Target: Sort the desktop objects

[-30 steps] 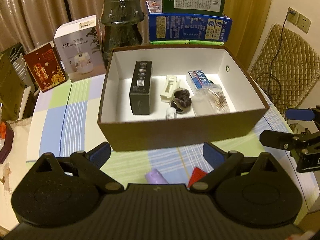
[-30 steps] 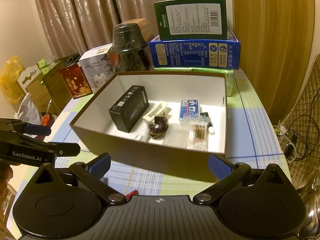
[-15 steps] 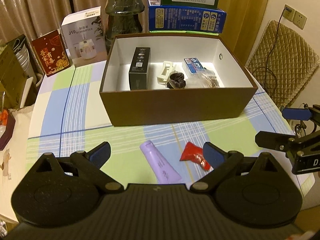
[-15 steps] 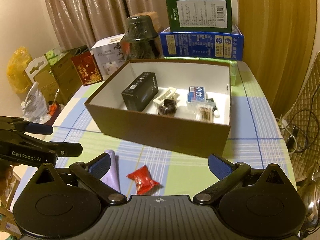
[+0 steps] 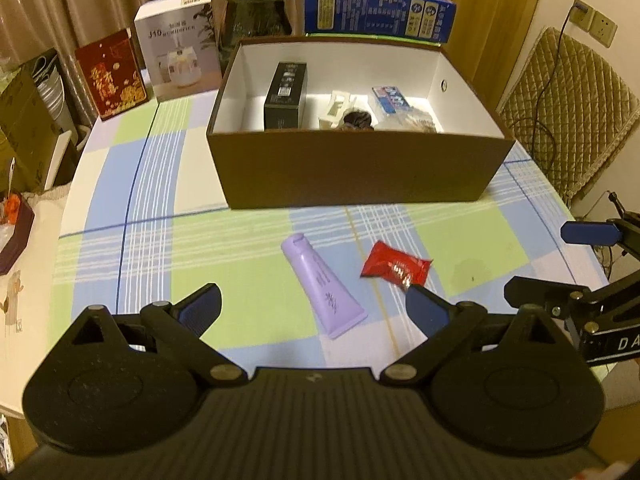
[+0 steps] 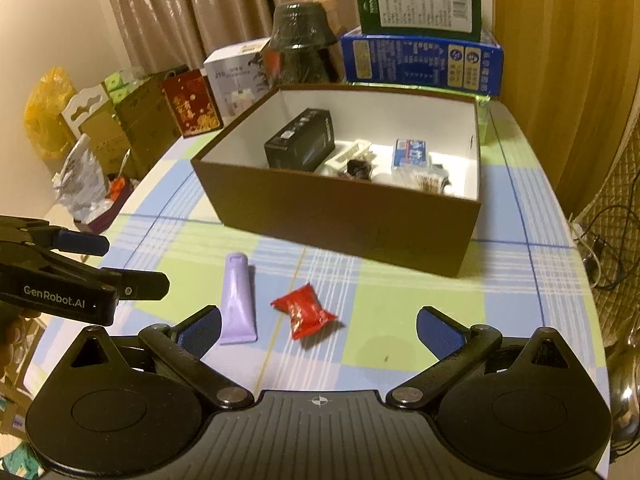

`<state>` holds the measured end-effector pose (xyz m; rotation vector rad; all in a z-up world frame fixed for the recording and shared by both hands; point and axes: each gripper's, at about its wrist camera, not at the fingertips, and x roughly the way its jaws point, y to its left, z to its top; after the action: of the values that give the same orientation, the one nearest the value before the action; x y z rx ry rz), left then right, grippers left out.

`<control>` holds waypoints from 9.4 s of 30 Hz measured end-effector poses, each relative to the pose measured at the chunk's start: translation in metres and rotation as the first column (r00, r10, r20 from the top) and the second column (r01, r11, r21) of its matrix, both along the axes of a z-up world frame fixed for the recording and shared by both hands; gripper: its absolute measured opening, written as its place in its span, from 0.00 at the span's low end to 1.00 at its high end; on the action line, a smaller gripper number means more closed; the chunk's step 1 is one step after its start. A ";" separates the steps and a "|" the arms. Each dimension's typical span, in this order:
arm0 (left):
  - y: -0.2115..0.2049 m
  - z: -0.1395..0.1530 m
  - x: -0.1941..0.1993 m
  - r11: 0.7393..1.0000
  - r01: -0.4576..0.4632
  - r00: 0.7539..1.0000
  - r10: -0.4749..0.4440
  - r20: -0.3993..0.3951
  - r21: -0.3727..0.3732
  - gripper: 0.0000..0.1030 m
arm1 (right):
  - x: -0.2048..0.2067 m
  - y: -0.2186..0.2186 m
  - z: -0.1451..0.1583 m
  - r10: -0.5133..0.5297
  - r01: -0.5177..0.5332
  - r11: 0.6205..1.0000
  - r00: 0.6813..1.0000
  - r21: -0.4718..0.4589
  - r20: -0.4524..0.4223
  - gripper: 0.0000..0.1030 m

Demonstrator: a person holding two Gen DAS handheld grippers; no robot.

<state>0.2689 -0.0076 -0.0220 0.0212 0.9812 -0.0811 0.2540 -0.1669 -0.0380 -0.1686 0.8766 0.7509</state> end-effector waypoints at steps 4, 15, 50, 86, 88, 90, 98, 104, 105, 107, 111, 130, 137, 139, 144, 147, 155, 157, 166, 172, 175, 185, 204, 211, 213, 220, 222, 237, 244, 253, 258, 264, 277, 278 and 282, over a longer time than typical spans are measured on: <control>0.000 -0.009 -0.002 1.000 -0.001 1.000 0.001 -0.023 0.004 0.94 | -0.002 0.003 -0.011 0.008 -0.008 1.000 1.000 -0.026 -0.005 0.98; 0.004 -0.023 0.001 1.000 0.006 0.999 -0.006 -0.051 0.012 0.94 | 0.002 0.010 -0.027 0.027 -0.027 0.999 1.000 -0.039 -0.009 0.98; 0.012 -0.104 0.063 0.999 0.044 0.989 -0.043 -0.139 0.004 0.90 | 0.051 0.072 -0.118 0.214 -0.210 0.966 0.977 -0.152 0.006 0.37; -0.037 -0.134 0.078 0.931 0.362 0.931 -0.358 -0.073 0.048 0.34 | 0.058 0.009 -0.110 -0.121 0.117 0.979 0.993 -0.169 -0.012 0.35; -0.032 -0.135 0.079 0.941 0.335 0.941 -0.332 -0.073 0.045 0.28 | 0.058 0.009 -0.110 -0.119 0.115 0.979 0.993 -0.166 -0.016 0.38; -0.027 -0.135 0.079 0.953 0.298 0.953 -0.294 -0.068 0.059 0.27 | 0.058 0.010 -0.110 -0.119 0.115 0.980 0.993 -0.164 -0.015 0.44; -0.014 -0.138 0.080 0.968 0.249 0.966 -0.245 -0.076 0.038 0.28 | 0.059 0.015 -0.114 -0.107 0.105 0.980 0.994 -0.170 -0.007 0.48; -0.014 -0.137 0.075 0.971 0.233 0.971 -0.230 -0.072 0.048 0.28 | 0.060 0.017 -0.117 -0.108 0.106 0.980 0.994 -0.171 0.000 0.49; -0.013 -0.136 0.075 0.972 0.230 0.971 -0.226 -0.073 0.042 0.28 | 0.060 0.018 -0.117 -0.104 0.103 0.979 0.995 -0.174 0.003 0.49; -0.012 -0.135 0.075 0.973 0.226 0.972 -0.223 -0.074 0.037 0.28 | 0.059 0.020 -0.118 -0.101 0.100 0.977 0.995 -0.187 0.007 0.44; -0.016 -0.135 0.073 0.971 0.235 0.971 -0.231 -0.066 0.054 0.27 | 0.058 0.019 -0.117 -0.094 0.093 0.978 0.996 -0.185 0.000 0.31; -0.008 -0.129 0.053 0.973 0.228 0.972 -0.225 -0.067 0.045 0.27 | 0.037 0.016 -0.111 -0.083 0.080 0.982 0.996 -0.171 -0.011 0.30; 0.004 -0.120 0.044 0.977 0.205 0.978 -0.203 -0.053 0.049 0.27 | 0.028 0.017 -0.105 -0.077 0.076 0.984 0.997 -0.160 0.001 0.30; 0.007 -0.114 0.041 0.979 0.200 0.979 -0.198 -0.041 0.045 0.27 | 0.024 0.018 -0.103 -0.074 0.074 0.985 0.997 -0.156 0.005 0.30; 0.012 -0.103 0.035 0.980 0.193 0.981 -0.192 -0.013 0.042 0.26 | 0.016 0.019 -0.097 -0.062 0.064 0.987 0.998 -0.144 0.019 0.30; 0.015 -0.097 0.031 0.982 0.185 0.983 -0.185 0.002 0.038 0.26 | 0.013 0.020 -0.094 -0.059 0.063 0.988 0.998 -0.141 0.029 0.30; 0.017 -0.082 0.021 0.983 0.179 0.983 -0.181 0.042 0.035 0.26 | 0.008 0.020 -0.087 -0.056 0.062 0.990 0.997 -0.125 0.046 0.30; 0.018 -0.078 0.020 0.983 0.178 0.982 -0.180 0.053 0.033 0.26 | 0.007 0.020 -0.085 -0.053 0.058 0.991 0.997 -0.121 0.049 0.30; 0.019 -0.070 0.014 0.983 0.178 0.981 -0.180 0.074 0.034 0.26 | 0.004 0.021 -0.078 -0.044 0.051 0.993 0.997 -0.106 0.065 0.30; 0.019 -0.057 0.015 0.983 0.183 0.978 -0.185 0.095 0.031 0.26 | 0.006 0.022 -0.072 -0.038 0.045 0.995 0.996 -0.092 0.076 0.30; 0.019 -0.051 0.017 0.982 0.184 0.977 -0.186 0.104 0.028 0.26 | 0.008 0.022 -0.067 -0.035 0.042 0.996 0.996 -0.082 0.083 0.30; 0.016 -0.015 0.027 0.978 0.206 0.963 -0.206 0.175 0.020 0.26 | 0.020 0.023 -0.036 -0.022 0.025 0.999 0.991 -0.021 0.134 0.30; -0.001 0.062 0.122 0.970 0.239 0.911 -0.238 0.338 0.038 0.26 | 0.111 0.039 0.034 -0.043 0.018 0.994 0.970 0.108 0.240 0.30; -0.016 0.050 0.169 0.966 0.256 0.919 -0.257 0.299 0.044 0.26 | 0.145 0.048 0.026 -0.054 0.035 0.996 0.973 0.087 0.224 0.30; -0.019 0.040 0.181 0.966 0.256 0.927 -0.258 0.272 0.045 0.26 | 0.153 0.051 0.022 -0.057 0.041 0.996 0.974 0.078 0.217 0.30; -0.021 -0.001 0.210 0.966 0.254 0.952 -0.258 0.162 0.050 0.26 | 0.176 0.062 -0.001 -0.069 0.062 0.997 0.984 0.048 0.165 0.30; -0.019 -0.015 0.216 0.967 0.248 0.960 -0.252 0.120 0.051 0.26 | 0.179 0.064 -0.007 -0.067 0.062 0.997 0.986 0.039 0.152 0.30; -0.006 -0.069 0.236 0.977 0.204 0.979 -0.202 -0.041 0.062 0.26 | 0.188 0.081 -0.033 -0.053 0.053 0.999 0.995 0.006 0.084 0.30; -0.003 -0.070 0.241 0.978 0.201 0.979 -0.199 -0.045 0.054 0.32 | 0.192 0.088 -0.035 -0.048 0.048 0.999 0.996 0.002 0.078 0.30; 0.010 -0.049 0.240 0.984 0.177 0.984 -0.177 0.002 0.032 0.57 | 0.193 0.099 -0.037 -0.036 0.035 0.999 0.997 0.007 0.066 0.30; 0.014 -0.040 0.239 0.984 0.177 0.984 -0.178 0.020 0.035 0.63 | 0.193 0.107 -0.039 -0.030 0.029 1.000 0.998 0.007 0.055 0.30; 0.016 -0.036 0.239 0.983 0.178 0.984 -0.179 0.025 0.034 0.67 | 0.196 0.116 -0.038 -0.052 0.050 0.998 0.997 0.049 0.050 0.30; 0.018 -0.029 0.231 0.981 0.187 0.981 -0.189 0.044 0.041 0.85 | 0.194 0.097 -0.012 -0.125 0.115 0.987 0.988 0.116 0.086 0.80; 0.018 -0.028 0.230 0.981 0.189 0.980 -0.191 0.047 0.041 0.87 | 0.192 0.093 -0.011 -0.133 0.123 0.985 0.988 0.117 0.082 0.84; 0.016 -0.023 0.223 0.981 0.188 0.979 -0.191 0.064 0.050 0.93 | 0.184 0.081 -0.006 -0.157 0.149 0.982 0.986 0.119 0.059 0.94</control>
<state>0.4919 0.0088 -0.0455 0.1572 0.9109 -0.2329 0.4378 -0.0855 -0.0442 -0.0246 0.7701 0.6458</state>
